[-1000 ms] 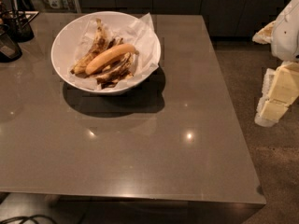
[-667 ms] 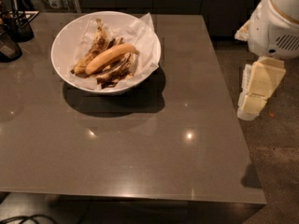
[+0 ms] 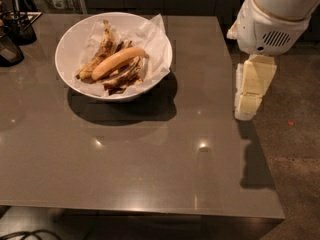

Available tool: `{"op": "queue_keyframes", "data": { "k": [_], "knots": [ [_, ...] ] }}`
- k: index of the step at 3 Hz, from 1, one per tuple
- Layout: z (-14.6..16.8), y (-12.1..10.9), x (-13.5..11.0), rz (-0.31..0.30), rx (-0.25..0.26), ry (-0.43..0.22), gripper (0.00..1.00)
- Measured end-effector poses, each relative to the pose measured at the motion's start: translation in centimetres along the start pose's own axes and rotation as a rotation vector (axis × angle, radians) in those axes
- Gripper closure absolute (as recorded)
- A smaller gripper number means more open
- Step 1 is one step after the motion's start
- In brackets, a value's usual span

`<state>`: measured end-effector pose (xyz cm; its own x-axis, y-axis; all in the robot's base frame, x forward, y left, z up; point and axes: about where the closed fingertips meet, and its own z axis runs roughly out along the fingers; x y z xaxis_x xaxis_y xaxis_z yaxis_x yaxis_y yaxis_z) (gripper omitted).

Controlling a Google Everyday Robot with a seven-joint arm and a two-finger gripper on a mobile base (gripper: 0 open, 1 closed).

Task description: Pick banana from white bowl

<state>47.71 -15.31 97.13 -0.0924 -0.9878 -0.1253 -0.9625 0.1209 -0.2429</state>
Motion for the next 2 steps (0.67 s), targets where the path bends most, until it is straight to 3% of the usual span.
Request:
{"op": "queue_keyframes", "data": {
  "k": [1, 2],
  "knots": [
    [-0.1, -1.0, -1.0, -0.023, 0.029, -0.009, 0.0],
    [-0.6, -3.6, -4.0, -0.095, 0.065, -0.024, 0.0]
  ]
}}
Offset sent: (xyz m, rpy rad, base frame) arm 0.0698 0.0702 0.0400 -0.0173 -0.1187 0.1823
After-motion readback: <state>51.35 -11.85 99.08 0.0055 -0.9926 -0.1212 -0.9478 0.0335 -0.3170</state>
